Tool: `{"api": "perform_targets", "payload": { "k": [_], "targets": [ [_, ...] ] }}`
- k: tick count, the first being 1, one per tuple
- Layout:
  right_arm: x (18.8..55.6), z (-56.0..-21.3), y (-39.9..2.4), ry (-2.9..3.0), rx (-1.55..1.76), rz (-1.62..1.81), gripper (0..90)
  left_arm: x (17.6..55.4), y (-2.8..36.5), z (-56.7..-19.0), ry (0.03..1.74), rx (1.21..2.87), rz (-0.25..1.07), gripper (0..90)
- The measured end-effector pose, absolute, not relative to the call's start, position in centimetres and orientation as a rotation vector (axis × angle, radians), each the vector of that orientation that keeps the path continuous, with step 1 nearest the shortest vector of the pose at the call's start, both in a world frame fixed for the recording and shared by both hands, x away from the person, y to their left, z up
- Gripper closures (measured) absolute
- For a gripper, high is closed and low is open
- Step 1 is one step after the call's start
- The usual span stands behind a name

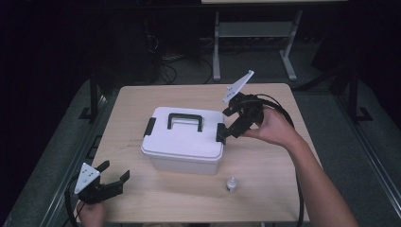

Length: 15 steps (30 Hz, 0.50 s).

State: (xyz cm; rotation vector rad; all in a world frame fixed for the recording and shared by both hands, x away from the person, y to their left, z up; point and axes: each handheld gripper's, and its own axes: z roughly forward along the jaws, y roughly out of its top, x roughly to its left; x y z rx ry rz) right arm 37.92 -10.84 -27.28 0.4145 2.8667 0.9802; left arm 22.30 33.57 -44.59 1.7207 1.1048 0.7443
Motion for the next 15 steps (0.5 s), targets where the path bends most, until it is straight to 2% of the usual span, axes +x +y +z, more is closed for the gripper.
{"api": "perform_targets", "payload": {
  "k": [15],
  "targets": [
    [40.7, -26.7, -7.5, 2.902, 0.360, 0.991, 17.8, 22.1, 34.1, -44.6, 1.126, 1.693, 0.749, 13.0]
  ]
}}
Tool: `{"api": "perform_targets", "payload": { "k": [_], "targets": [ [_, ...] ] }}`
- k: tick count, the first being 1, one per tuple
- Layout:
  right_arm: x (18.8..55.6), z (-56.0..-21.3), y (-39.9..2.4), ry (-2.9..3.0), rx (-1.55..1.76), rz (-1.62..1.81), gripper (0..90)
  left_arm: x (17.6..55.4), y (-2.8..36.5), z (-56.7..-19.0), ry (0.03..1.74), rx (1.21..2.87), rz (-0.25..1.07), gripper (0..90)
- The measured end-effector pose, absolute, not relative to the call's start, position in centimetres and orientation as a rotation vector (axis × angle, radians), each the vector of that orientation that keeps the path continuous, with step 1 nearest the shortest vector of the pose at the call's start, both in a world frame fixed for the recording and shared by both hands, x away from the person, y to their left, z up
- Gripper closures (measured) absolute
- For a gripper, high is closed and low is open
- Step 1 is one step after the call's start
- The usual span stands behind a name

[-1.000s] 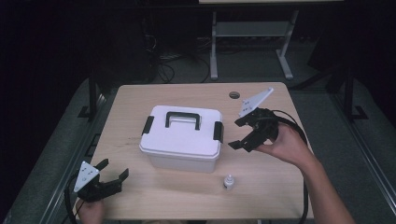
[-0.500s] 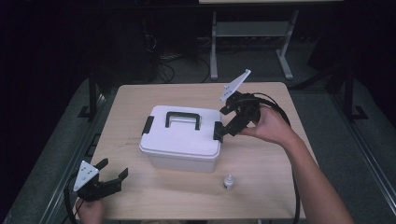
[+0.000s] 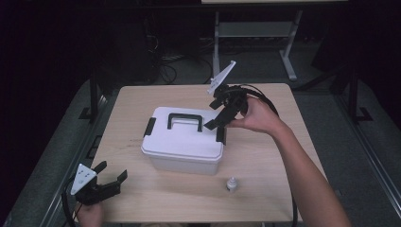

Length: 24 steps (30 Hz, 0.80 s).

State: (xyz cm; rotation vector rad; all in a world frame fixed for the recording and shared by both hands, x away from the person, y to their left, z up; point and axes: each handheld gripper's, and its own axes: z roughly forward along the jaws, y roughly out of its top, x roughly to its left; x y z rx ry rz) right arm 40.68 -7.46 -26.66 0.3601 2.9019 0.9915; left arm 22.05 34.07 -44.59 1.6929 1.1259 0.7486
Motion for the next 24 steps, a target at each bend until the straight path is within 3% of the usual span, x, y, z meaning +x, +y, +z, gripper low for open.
{"api": "perform_targets", "payload": {
  "k": [18, 24],
  "targets": [
    [43.2, -28.3, -3.8, 2.969, 0.337, 0.933, 21.9, 22.4, 33.9, -44.6, 1.119, 1.698, 0.741, 13.0],
    [43.7, -28.8, -3.4, 2.985, 0.349, 0.929, 29.2, 22.5, 33.9, -44.7, 1.119, 1.699, 0.739, 13.0]
  ]
}}
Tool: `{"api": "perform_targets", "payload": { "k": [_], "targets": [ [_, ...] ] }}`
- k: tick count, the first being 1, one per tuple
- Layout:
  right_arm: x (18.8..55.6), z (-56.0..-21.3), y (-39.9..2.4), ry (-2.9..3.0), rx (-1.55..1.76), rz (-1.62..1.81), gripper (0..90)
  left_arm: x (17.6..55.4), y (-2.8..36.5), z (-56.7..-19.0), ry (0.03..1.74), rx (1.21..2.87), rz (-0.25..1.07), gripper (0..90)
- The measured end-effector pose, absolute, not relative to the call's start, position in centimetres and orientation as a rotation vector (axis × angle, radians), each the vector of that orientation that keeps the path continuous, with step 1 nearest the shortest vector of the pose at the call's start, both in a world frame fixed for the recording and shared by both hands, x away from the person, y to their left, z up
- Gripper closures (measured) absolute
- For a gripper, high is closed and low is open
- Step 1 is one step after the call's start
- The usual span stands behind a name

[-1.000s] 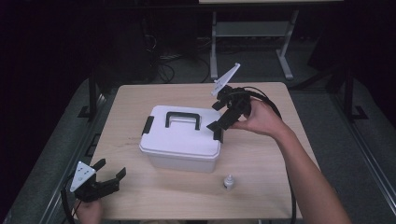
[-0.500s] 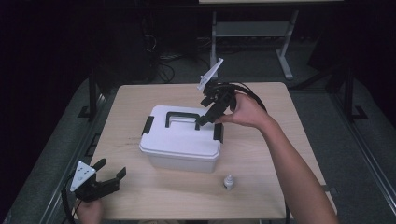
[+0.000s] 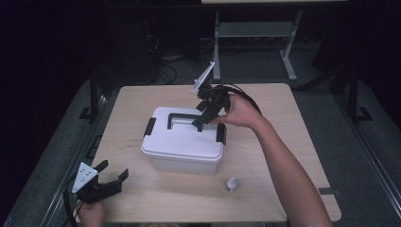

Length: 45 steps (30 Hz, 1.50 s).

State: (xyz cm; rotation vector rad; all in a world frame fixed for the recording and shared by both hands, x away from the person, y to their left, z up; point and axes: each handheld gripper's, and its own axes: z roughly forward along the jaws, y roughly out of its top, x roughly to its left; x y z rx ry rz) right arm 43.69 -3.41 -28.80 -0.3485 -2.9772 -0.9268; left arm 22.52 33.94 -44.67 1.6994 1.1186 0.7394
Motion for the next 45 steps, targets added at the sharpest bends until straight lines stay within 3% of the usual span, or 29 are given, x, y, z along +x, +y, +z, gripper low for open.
{"api": "perform_targets", "payload": {
  "k": [17, 45],
  "targets": [
    [44.5, -30.1, -2.1, -2.928, -0.336, -0.879, 40.2, 22.4, 34.5, -44.6, 1.138, 1.678, 0.750, 13.0],
    [41.1, -28.9, -1.0, -2.962, -0.232, -0.907, 44.4, 22.4, 34.3, -44.6, 1.133, 1.680, 0.746, 13.0]
  ]
}}
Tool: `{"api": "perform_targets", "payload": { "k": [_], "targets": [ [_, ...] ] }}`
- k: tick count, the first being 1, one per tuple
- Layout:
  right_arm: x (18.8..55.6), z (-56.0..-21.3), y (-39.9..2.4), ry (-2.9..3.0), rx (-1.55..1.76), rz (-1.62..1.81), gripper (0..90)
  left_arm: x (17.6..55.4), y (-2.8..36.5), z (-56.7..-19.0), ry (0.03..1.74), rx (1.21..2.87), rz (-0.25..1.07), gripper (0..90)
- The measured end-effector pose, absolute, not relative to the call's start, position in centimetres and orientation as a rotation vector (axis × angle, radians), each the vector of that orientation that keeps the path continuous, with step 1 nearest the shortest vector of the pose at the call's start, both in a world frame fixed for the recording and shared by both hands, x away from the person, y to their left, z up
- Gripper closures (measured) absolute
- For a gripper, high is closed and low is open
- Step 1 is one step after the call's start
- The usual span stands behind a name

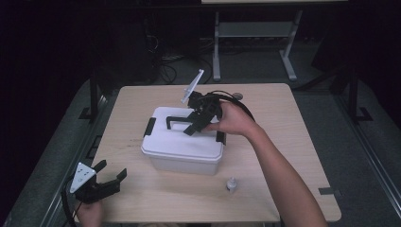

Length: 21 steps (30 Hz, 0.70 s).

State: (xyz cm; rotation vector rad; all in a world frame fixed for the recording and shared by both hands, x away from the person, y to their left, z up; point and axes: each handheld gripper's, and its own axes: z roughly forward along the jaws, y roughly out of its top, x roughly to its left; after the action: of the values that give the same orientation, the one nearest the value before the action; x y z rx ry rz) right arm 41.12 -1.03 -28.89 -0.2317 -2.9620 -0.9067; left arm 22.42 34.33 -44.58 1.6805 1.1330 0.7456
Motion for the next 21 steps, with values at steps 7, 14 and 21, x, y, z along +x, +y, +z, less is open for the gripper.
{"api": "perform_targets", "payload": {
  "k": [7, 14, 21],
  "targets": [
    [40.5, -28.7, -0.4, -3.009, -0.225, -0.910, 48.7, 22.5, 34.4, -44.6, 1.136, 1.675, 0.739, 13.0],
    [40.3, -29.3, 0.3, -3.034, -0.230, -0.907, 58.0, 22.4, 34.3, -44.6, 1.135, 1.681, 0.742, 13.0],
    [40.5, -29.4, 0.7, -3.039, -0.245, -0.918, 69.3, 22.4, 34.4, -44.6, 1.137, 1.679, 0.743, 13.0]
  ]
}}
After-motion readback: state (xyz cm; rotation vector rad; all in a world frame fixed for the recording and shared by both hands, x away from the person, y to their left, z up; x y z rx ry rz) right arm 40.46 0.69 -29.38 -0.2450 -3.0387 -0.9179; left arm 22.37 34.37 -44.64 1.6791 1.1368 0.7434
